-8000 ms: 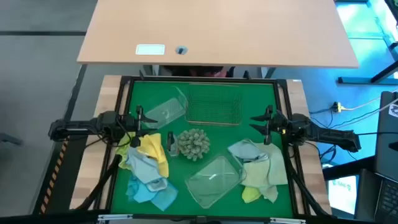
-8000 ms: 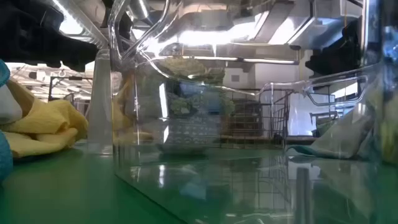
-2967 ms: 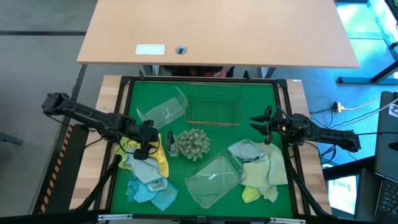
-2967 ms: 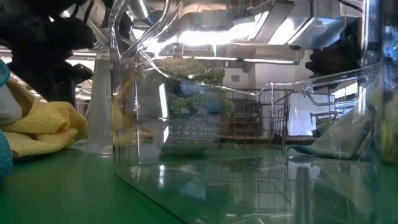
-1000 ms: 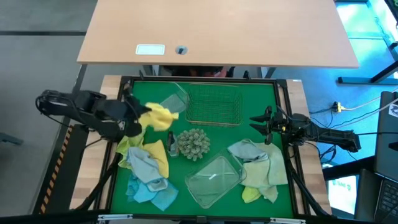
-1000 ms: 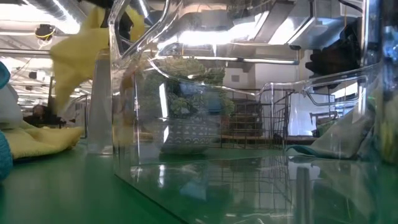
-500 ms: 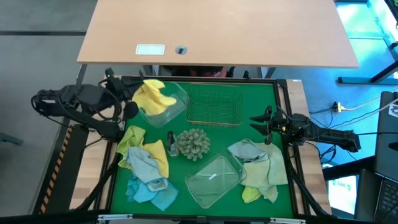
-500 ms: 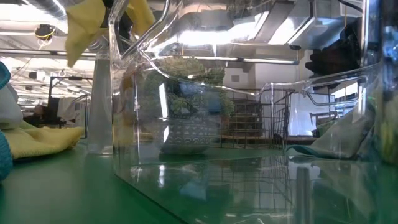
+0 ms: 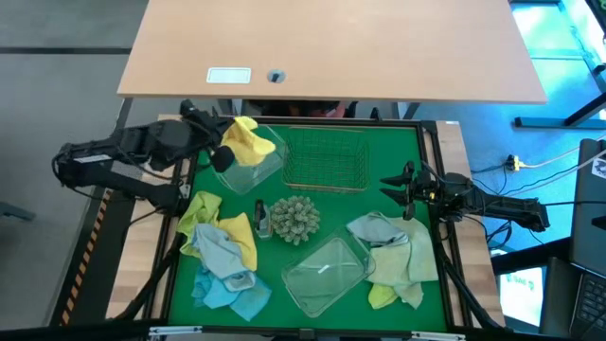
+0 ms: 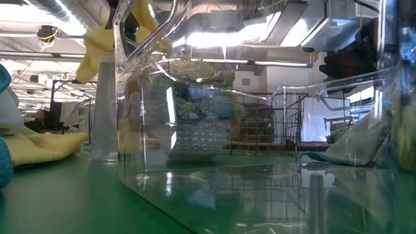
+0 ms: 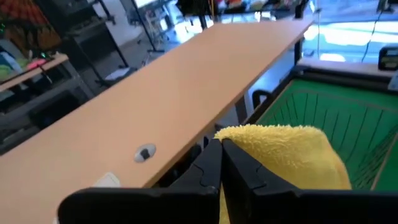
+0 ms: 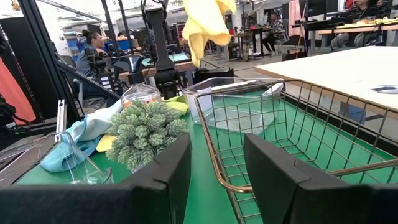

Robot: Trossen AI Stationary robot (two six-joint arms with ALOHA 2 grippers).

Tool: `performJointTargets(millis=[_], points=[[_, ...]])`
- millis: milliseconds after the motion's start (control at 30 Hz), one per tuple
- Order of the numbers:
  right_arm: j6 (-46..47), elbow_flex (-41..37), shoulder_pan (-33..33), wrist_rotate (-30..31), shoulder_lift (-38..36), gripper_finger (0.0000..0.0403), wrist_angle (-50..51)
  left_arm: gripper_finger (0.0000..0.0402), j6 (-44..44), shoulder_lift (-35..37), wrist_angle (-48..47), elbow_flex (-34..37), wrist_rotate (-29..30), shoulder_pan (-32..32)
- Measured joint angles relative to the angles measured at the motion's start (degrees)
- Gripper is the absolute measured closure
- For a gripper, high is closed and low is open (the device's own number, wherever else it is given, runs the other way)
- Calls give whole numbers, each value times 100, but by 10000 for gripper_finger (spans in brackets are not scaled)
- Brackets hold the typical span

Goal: Sort microfiber towel by color & place in baskets
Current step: Put the top yellow microfiber towel into the top transparent bin

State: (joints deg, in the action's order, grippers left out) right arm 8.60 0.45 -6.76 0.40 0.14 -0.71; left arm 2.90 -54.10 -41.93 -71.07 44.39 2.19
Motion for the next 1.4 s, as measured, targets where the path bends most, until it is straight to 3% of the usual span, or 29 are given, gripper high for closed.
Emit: performJointTargets(millis=[333,700,967,1400], points=[[0,0,0,0,0,255,1,401,7,-729,-41,2,-873,907],[0,0,0,0,0,255,0,401,467,-1413,-1626,2,-1601,1506],[5,1,-1,-1,-1,255,1,401,245,-2017,-1909,4,-2315,1735],[13,0,0,-2,0,255,0,397,129,-2630,-1895,5,-2352,1912]])
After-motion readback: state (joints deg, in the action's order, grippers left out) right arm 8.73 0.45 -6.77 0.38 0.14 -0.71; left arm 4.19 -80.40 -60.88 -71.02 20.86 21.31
